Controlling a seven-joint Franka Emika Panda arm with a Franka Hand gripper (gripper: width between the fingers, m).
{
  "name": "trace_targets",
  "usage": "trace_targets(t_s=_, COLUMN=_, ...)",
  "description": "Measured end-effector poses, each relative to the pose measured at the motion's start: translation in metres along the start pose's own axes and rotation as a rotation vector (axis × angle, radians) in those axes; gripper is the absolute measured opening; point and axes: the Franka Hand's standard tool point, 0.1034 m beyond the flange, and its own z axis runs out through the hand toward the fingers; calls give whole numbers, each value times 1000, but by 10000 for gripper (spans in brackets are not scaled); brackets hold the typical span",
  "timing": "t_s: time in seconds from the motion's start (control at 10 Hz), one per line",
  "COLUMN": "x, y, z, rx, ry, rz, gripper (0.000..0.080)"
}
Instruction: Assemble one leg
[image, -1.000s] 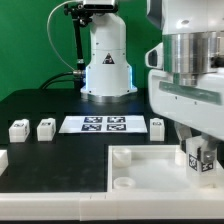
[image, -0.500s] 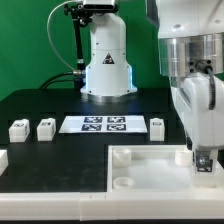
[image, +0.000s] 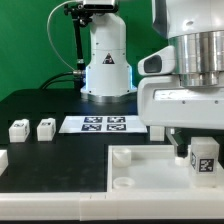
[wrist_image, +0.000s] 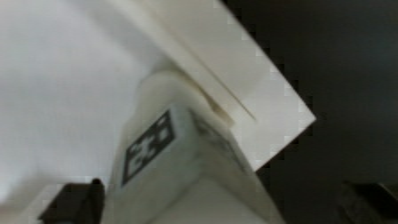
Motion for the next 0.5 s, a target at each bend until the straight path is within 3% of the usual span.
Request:
trace_targets(t_s=0.2, x=0, y=1, z=1, rx=-11, ry=3, rz=-231, gripper=649)
trace_targets(t_s=0.3, x=0, y=2, z=4, rx=-49, ry=3, rz=-593, gripper=649)
trace_targets(t_s=0.5, x=0, y=4, z=2, rx=-67, ry=-36, rz=-852, gripper=649)
